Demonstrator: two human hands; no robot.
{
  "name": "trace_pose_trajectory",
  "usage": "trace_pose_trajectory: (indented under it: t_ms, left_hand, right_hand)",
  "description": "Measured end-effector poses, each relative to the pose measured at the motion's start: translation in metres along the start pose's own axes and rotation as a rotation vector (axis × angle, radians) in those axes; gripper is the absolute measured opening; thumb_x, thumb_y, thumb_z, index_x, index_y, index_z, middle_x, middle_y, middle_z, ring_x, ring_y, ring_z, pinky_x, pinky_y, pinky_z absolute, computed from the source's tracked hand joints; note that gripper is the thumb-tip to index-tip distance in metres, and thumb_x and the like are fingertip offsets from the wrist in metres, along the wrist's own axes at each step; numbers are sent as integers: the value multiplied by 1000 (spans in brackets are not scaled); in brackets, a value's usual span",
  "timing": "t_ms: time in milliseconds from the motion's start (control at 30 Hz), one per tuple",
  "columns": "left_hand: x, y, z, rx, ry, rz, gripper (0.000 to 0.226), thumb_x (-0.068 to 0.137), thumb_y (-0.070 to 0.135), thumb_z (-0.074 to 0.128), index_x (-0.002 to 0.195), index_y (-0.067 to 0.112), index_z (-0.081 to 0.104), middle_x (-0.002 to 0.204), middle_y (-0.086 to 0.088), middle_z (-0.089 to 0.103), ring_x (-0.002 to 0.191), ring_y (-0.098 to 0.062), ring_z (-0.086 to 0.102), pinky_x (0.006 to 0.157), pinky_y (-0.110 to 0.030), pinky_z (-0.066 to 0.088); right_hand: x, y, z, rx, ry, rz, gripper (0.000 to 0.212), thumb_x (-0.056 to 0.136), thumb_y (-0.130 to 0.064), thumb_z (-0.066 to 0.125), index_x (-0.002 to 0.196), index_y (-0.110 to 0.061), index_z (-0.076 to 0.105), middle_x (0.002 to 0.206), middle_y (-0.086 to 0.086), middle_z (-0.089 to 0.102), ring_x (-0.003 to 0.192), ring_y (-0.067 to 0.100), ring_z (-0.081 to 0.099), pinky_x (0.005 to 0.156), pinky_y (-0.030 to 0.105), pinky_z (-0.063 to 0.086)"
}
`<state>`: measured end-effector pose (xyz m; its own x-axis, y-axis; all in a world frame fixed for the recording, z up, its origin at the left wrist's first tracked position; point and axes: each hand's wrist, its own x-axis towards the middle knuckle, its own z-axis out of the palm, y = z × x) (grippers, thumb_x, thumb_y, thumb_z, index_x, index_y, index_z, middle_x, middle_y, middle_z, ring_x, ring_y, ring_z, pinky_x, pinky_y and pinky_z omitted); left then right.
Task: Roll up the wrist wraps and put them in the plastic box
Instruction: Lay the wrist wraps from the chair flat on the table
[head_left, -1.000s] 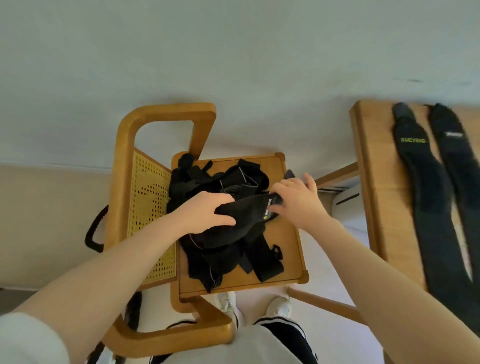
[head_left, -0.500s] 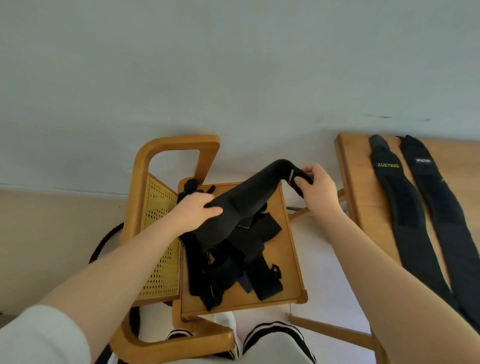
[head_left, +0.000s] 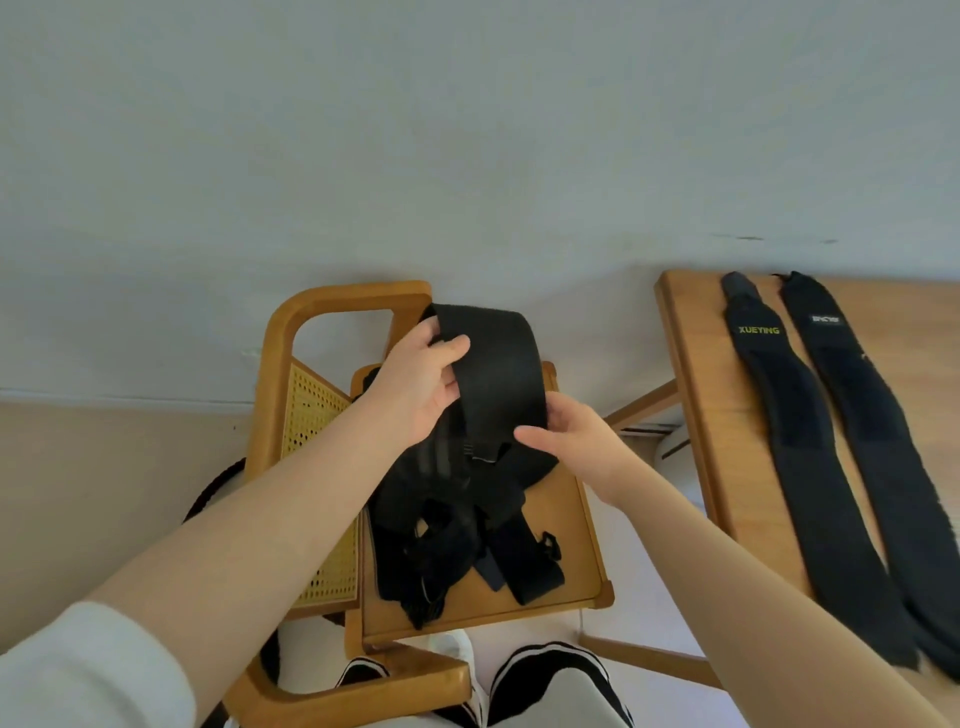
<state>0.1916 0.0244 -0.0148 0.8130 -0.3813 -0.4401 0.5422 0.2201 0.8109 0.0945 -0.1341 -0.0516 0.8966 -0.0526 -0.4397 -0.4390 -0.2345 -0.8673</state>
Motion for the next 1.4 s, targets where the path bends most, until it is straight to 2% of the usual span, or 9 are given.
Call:
trace_pose_trajectory:
  t_ms: [100, 267, 433, 567, 867, 1000, 1167, 1267, 1400]
  left_hand:
    - [-5, 3, 14, -6, -22, 24, 31, 96, 3, 46, 121, 18, 56, 115, -2, 66, 106, -18, 63, 81, -31, 55]
    - [-24, 5, 32, 216, -263, 32, 58, 92, -3, 48, 139, 29, 40, 122, -5, 62, 110, -23, 62, 83, -39, 55]
    - [-58, 5, 68, 629, -670, 10, 69, 92, -8, 47, 144, 35, 30, 122, 5, 64, 112, -20, 61, 94, -41, 51]
    - [-81, -12, 102, 806, -810, 4, 74, 86, 0, 53, 146, 35, 27, 132, -4, 56, 119, -31, 55, 97, -61, 43]
    - [-144, -94, 205, 552, -464, 191, 62, 90, 60, 33, 142, 26, 31, 101, -11, 67, 72, -23, 69, 63, -27, 53]
    - [-177, -120, 253, 572, -358, 362, 30, 100, 26, 43, 129, 32, 41, 116, 6, 62, 91, -5, 66, 70, -19, 53]
    - [-211, -141, 289, 570, -472, 417, 70, 88, -5, 46, 142, 36, 31, 132, 5, 53, 120, -10, 51, 97, -29, 47]
    - [-226, -151, 306, 543, -588, 346, 80, 79, -4, 46, 147, 35, 26, 136, 0, 51, 124, -17, 50, 104, -40, 42]
    - [-242, -171, 327, 535, -626, 310, 72, 87, -9, 43, 144, 33, 30, 130, 1, 57, 120, -16, 54, 102, -38, 43]
  right_hand:
    - [-3, -2, -18, 15, 0, 21, 34, 94, -13, 55, 126, -26, 49, 116, -13, 60, 115, 13, 56, 93, 23, 46]
    - [-28, -10, -64, 452, -14, -16, 69, 89, -64, 35, 140, -18, 42, 125, 5, 64, 124, 24, 53, 109, 42, 31]
    - [-53, -24, -93, 865, 260, 121, 60, 98, -42, 42, 143, -4, 34, 133, 15, 55, 108, 24, 61, 85, 35, 51]
    - [-86, -8, -112, 1040, 275, 107, 41, 94, -23, 56, 132, -7, 50, 121, 12, 65, 107, 27, 65, 100, 42, 47]
    - [-218, 50, -173, 702, 69, -301, 63, 89, 10, 43, 143, -23, 37, 131, 5, 59, 122, 27, 55, 102, 49, 41]
    - [-264, 77, -194, 627, -53, -289, 76, 77, 9, 51, 143, -25, 32, 125, 11, 61, 119, 32, 56, 100, 51, 44]
    - [-304, 94, -215, 602, -289, -300, 72, 83, -14, 58, 147, -28, 28, 140, 16, 49, 125, 37, 50, 96, 52, 47]
    - [-323, 94, -225, 640, -188, -335, 52, 92, -35, 47, 143, -24, 38, 134, 10, 56, 118, 32, 56, 86, 41, 54]
    - [-346, 107, -246, 730, -44, -381, 36, 96, -17, 46, 130, -27, 53, 110, 7, 64, 59, 18, 50, 53, 25, 46]
